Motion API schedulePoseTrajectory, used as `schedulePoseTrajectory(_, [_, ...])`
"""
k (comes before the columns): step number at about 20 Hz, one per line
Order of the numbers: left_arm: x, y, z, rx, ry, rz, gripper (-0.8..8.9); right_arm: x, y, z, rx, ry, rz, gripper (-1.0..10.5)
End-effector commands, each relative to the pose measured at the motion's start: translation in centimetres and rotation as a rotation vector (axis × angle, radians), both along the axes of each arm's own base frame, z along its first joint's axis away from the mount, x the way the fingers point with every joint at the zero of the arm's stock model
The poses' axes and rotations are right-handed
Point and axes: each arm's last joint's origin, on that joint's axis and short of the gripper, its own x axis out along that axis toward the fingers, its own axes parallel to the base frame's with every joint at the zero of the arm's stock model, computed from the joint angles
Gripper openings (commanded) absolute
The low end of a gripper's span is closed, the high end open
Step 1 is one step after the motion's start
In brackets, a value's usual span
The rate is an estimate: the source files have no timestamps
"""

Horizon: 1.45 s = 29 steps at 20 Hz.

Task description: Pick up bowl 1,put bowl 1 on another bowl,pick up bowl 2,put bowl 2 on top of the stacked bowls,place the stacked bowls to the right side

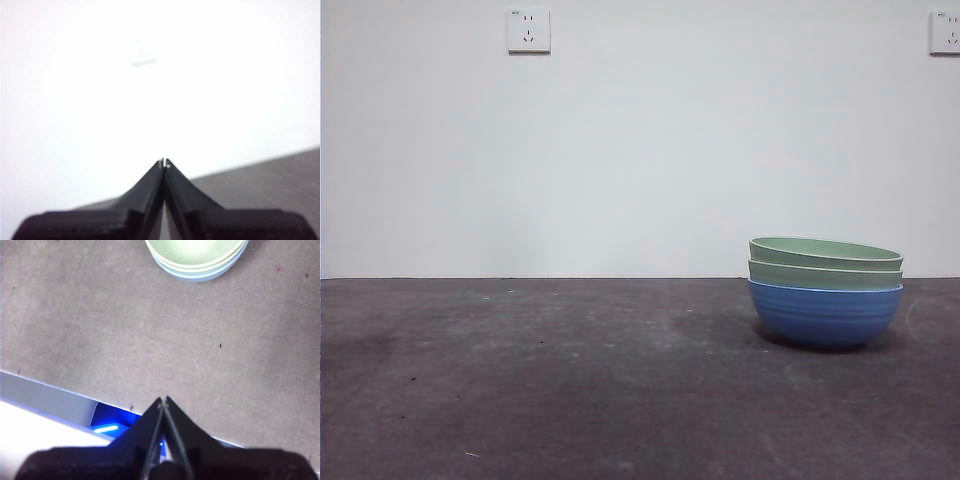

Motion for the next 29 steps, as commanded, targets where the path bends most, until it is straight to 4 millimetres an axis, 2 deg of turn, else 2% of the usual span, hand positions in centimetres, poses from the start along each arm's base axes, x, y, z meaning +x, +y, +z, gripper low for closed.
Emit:
schedulePoseTrajectory(1, [0.8, 0.4, -4.7, 0.023, -0.012, 0.048, -0.03, 0.0, 0.0, -0.2, -0.004, 0.001, 0.006, 0.0])
schedulePoseTrajectory(5, [1.4, 0.8, -12.3, 0.024, 0.040, 0.097, -0.03, 0.0, 0.0, -0.2, -0.004, 0.001, 0.006, 0.0])
schedulePoseTrajectory(7, [1.8, 0.8, -15.4, 0.020, 0.060, 0.100, -0.03, 0.0, 0.0, -0.2, -0.004, 0.001, 0.006, 0.0])
schedulePoseTrajectory(13, [2.3, 0.9, -21.8, -0.019, 0.102, 0.098, -0.03, 0.0, 0.0, -0.2, -0.004, 0.001, 0.006, 0.0])
schedulePoseTrajectory(19, [2.3, 0.9, -25.1, -0.062, 0.141, 0.095, -0.03, 0.0, 0.0, -0.2, -0.004, 0.001, 0.006, 0.0])
schedulePoseTrajectory(26, [2.0, 0.8, -26.8, -0.135, 0.314, 0.098, -0.03, 0.0, 0.0, -0.2, -0.004, 0.001, 0.006, 0.0])
schedulePoseTrajectory(29, [2.0, 0.8, -26.7, -0.166, 0.309, 0.099, -0.03, 0.0, 0.0, -0.2, -0.004, 0.001, 0.006, 0.0])
